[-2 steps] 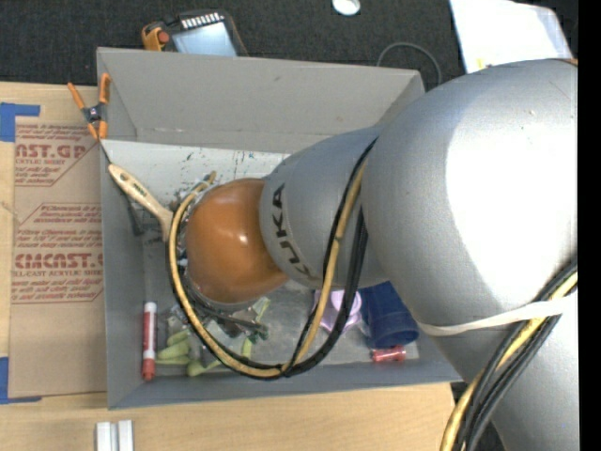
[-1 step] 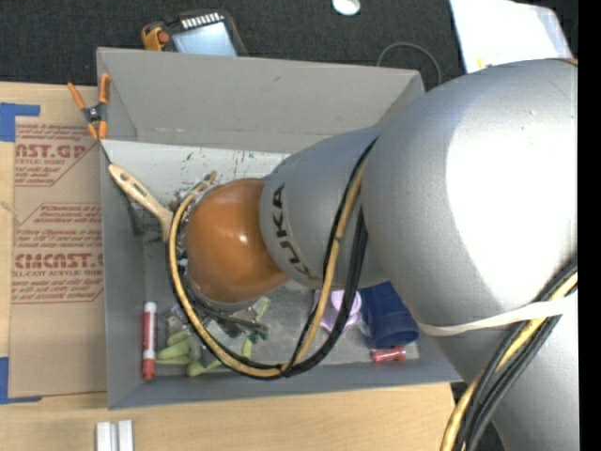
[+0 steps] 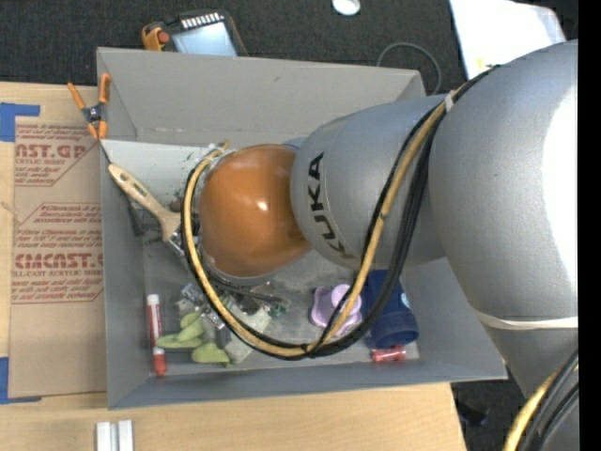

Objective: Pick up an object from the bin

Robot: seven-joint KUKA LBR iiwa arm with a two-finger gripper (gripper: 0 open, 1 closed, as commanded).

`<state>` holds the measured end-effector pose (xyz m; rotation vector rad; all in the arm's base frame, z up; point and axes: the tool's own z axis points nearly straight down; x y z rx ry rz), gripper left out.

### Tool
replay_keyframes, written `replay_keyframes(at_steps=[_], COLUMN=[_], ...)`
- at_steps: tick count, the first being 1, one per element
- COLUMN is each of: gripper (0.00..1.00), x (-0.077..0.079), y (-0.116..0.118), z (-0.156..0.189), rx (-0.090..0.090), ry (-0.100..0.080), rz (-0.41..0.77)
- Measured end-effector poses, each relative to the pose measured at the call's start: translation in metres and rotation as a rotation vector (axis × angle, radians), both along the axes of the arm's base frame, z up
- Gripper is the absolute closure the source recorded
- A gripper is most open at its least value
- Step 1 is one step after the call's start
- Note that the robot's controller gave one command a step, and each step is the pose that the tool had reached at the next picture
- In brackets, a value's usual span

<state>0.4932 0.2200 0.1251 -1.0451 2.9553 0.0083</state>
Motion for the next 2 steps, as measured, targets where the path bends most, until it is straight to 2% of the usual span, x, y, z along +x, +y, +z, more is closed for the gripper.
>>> replay_keyframes(at_steps=[1,2], gripper=[1.00,1.00], x=[0.011,0.037], y=[0.003,0.002], z=[0.027,0.060], rx=[0.001,0.001], ry=[-0.005,-0.004], rz=[0.020,0.118])
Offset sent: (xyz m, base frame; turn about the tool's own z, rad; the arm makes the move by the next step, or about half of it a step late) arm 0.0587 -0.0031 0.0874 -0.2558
